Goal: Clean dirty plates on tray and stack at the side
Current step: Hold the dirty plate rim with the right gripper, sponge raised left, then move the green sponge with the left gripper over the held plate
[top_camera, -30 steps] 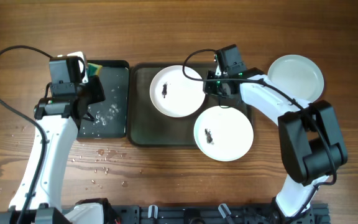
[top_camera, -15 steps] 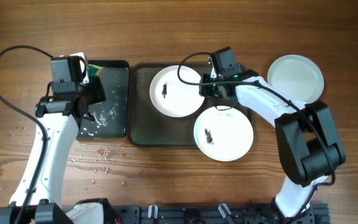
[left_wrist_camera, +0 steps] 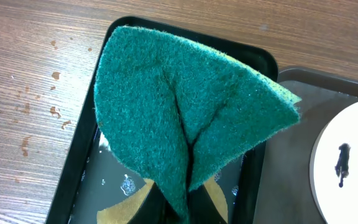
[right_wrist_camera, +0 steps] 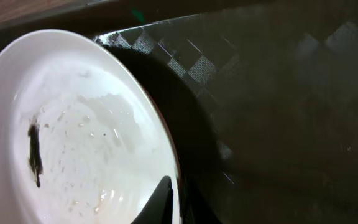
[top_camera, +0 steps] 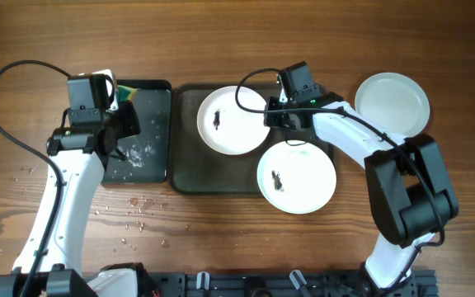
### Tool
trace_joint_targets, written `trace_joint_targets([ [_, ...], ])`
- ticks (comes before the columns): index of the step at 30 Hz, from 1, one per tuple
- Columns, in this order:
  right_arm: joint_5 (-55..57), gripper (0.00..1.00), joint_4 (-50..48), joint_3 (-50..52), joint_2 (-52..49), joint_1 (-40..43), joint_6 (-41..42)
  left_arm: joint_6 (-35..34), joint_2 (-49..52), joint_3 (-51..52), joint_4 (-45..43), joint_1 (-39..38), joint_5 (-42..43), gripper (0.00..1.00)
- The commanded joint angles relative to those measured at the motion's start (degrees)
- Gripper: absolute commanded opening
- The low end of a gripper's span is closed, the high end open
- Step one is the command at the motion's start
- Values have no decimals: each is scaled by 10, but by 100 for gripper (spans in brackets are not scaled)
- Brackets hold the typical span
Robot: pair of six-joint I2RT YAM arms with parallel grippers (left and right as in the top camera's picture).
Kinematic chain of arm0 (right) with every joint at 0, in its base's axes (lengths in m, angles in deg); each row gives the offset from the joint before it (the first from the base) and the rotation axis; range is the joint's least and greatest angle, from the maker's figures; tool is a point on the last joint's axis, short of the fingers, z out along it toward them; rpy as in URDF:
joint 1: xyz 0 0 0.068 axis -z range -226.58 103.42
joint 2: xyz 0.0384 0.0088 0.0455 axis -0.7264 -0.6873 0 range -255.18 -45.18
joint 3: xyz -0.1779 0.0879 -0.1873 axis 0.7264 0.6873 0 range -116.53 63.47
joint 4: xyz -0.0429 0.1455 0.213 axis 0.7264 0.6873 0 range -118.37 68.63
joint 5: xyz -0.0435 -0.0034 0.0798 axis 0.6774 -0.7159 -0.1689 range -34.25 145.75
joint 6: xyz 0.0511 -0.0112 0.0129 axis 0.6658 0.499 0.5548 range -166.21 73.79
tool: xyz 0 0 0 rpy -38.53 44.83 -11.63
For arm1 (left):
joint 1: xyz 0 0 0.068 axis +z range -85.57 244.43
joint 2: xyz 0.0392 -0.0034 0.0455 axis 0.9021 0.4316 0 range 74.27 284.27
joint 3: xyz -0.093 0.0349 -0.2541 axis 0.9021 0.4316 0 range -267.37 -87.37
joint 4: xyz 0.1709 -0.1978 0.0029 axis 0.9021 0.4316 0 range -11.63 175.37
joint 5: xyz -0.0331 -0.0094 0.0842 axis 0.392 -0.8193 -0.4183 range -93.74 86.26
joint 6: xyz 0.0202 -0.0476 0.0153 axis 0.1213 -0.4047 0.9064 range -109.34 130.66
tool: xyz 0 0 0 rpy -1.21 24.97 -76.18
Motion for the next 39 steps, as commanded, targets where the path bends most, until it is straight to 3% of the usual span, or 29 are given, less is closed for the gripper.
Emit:
trace_joint_targets([
  [1, 8, 6, -4, 7, -11, -1, -5, -2, 1, -4, -2, 2, 3, 4],
  [9, 10, 18, 0, 7, -14, -1, -6, -2, 1, -4, -2, 2, 3, 4],
  [17, 5, 16, -5, 7, -24, -1, -20, -2, 1, -4, -2, 2, 3, 4],
  [23, -2, 5, -8, 7, -24, -1, -20, -2, 1, -4, -2, 2, 3, 4],
  [31, -17, 4, -17, 7, -24, -1, -20, -1, 1, -39, 3, 2, 3, 4],
  [39, -34, 4, -21, 7, -24, -1, -20, 3, 37, -133, 86, 2, 3, 4],
])
